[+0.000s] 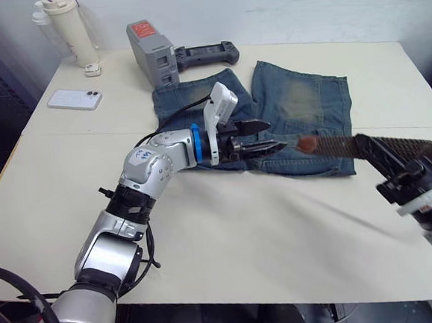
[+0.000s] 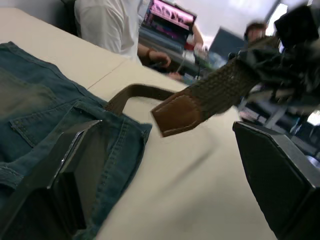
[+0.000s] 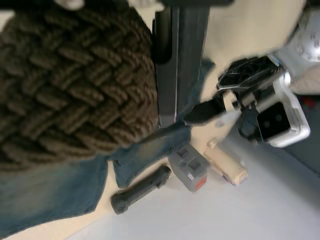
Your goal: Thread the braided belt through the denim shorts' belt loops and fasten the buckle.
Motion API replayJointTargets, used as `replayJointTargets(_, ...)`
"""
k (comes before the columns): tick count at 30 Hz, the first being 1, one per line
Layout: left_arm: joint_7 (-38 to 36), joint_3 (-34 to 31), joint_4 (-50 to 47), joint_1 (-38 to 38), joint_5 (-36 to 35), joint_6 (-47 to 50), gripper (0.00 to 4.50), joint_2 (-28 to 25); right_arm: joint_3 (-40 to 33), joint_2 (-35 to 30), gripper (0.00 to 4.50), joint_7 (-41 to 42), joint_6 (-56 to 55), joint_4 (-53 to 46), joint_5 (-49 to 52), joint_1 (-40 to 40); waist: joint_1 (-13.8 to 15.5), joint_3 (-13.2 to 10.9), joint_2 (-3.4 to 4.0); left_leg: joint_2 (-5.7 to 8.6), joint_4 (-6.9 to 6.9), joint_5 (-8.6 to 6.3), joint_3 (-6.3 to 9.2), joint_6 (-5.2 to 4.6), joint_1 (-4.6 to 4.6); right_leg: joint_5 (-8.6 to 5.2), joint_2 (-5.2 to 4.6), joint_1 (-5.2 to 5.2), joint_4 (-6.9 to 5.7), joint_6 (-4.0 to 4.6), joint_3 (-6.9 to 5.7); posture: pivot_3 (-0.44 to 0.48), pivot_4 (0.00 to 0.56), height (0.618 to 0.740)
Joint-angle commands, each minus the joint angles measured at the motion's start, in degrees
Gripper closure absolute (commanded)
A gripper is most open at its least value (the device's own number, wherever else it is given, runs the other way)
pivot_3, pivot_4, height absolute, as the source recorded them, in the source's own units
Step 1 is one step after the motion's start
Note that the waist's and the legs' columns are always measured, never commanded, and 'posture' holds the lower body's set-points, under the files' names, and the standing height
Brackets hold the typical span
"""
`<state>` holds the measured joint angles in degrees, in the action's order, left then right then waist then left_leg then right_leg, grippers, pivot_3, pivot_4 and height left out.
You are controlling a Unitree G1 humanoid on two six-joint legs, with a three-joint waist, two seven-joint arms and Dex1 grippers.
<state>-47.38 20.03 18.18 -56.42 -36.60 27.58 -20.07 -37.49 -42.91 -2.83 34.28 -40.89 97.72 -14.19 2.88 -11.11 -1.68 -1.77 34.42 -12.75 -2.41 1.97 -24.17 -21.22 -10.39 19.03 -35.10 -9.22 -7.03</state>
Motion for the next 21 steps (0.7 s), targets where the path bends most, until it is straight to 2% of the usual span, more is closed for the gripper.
replayJointTargets(1, -3.17, 3.78, 5.21, -0.64, 13.07, -13.06, 0.16, 2.09, -5.81, -5.48, 4.50, 6.98, 3.15, -4.43, 2.32, -3.01, -0.04, 0.01, 0.01, -0.02, 0.05, 0.00, 0.00, 0.00, 0.00, 0.01, 0.00, 0.00, 0.00, 0.01, 0.01, 0.000, 0.150, 0.740)
replayJointTargets(7, 0.07, 7.78, 24.42, -2.99, 28.98, -30.19, 0.16, 11.72, -5.62, -8.19, 4.50, 8.71, 2.30, -5.05, 3.10, -2.79, 0.56, -0.03, -0.06, 0.00, 0.35, -0.12, 0.05, -0.17, -0.15, 0.09, -0.02, -0.07, 0.09, -0.07, -0.04, 0.000, 0.150, 0.740)
replayJointTargets(13, 6.13, 2.74, 40.99, -8.97, 33.36, -36.16, 0.16, 20.15, -5.56, -8.92, 4.50, 7.22, 1.05, -4.96, 4.31, -0.92, 1.24, -0.04, -0.07, 0.01, 0.65, -0.28, 0.11, -0.29, -0.33, 0.12, -0.05, -0.09, 0.08, -0.13, -0.15, 0.000, 0.150, 0.740)
replayJointTargets(17, 10.46, -0.85, 46.31, -12.57, 35.05, -39.43, 0.16, 22.37, -6.19, -8.59, 4.50, 6.49, 0.66, -5.84, 4.82, -1.44, 1.06, -0.04, -0.07, 0.01, 0.63, -0.28, 0.14, -0.29, -0.34, 0.13, -0.04, -0.08, 0.03, -0.15, -0.19, 0.000, 0.150, 0.740)
replayJointTargets(21, 10.46, 1.18, 49.52, -12.85, 40.68, -42.38, 0.16, 22.61, -6.45, -8.75, 4.50, 5.33, 0.30, -5.96, 4.90, -1.87, 0.93, -0.04, -0.07, 0.01, 0.64, -0.28, 0.14, -0.29, -0.34, 0.13, -0.05, -0.09, -0.07, -0.15, -0.20, 0.000, 0.150, 0.740)
